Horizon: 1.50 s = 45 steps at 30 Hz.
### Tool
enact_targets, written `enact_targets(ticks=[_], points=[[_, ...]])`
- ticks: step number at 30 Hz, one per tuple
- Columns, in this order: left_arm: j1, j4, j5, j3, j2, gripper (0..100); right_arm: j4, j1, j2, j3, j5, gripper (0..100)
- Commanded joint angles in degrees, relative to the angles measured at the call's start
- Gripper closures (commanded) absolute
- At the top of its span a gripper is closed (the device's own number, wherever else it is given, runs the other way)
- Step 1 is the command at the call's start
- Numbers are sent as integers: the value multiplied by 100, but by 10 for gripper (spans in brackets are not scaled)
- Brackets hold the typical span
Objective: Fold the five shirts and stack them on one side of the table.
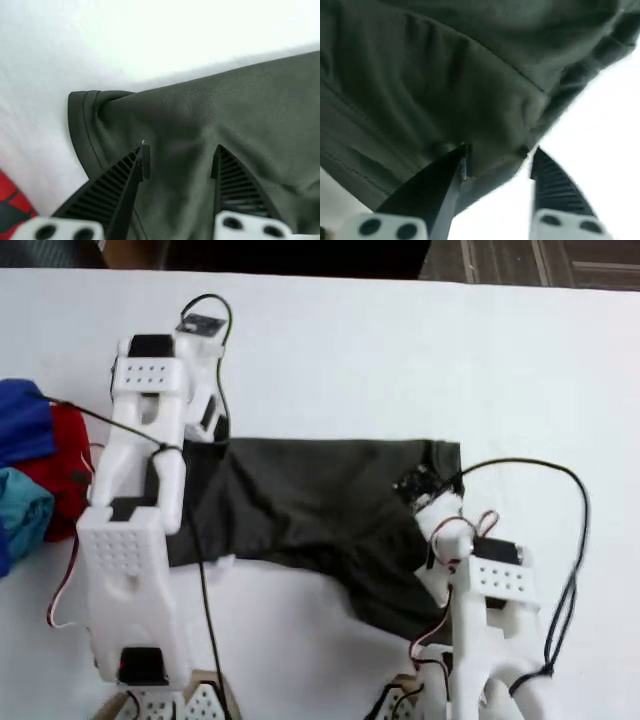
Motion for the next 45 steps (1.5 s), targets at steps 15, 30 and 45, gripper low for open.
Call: enact_targets(ticks=[15, 30, 45], points=[[0, 35, 35, -207, -53, 775, 1147, -268, -215, -1240, -18, 978], [0, 62, 35, -242, -53, 775, 2580, -268, -1912, -642, 431, 974], [0, 79, 35, -198, -44, 775, 1833, 804, -1895, -1688, 659, 796]])
